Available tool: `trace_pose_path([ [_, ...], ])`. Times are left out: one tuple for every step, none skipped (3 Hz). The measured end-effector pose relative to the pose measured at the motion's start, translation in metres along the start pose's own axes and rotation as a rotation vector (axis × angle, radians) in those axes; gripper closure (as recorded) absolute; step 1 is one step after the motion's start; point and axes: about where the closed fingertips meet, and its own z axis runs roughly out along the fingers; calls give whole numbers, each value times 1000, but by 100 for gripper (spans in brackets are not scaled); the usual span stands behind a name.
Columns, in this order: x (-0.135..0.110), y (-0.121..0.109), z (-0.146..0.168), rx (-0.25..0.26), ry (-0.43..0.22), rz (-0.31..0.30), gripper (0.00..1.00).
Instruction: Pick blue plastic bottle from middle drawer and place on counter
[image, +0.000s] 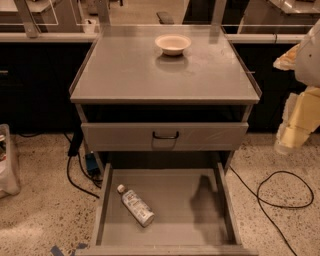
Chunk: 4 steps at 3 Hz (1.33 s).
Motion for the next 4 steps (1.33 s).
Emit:
trace_pose_path([
  [-4, 1, 10, -4, -7, -4, 0],
  [-11, 5, 33, -21, -26, -9, 0],
  [-30, 19, 68, -58, -66, -27, 0],
  [-48, 37, 103, -94, -99, -51, 0],
])
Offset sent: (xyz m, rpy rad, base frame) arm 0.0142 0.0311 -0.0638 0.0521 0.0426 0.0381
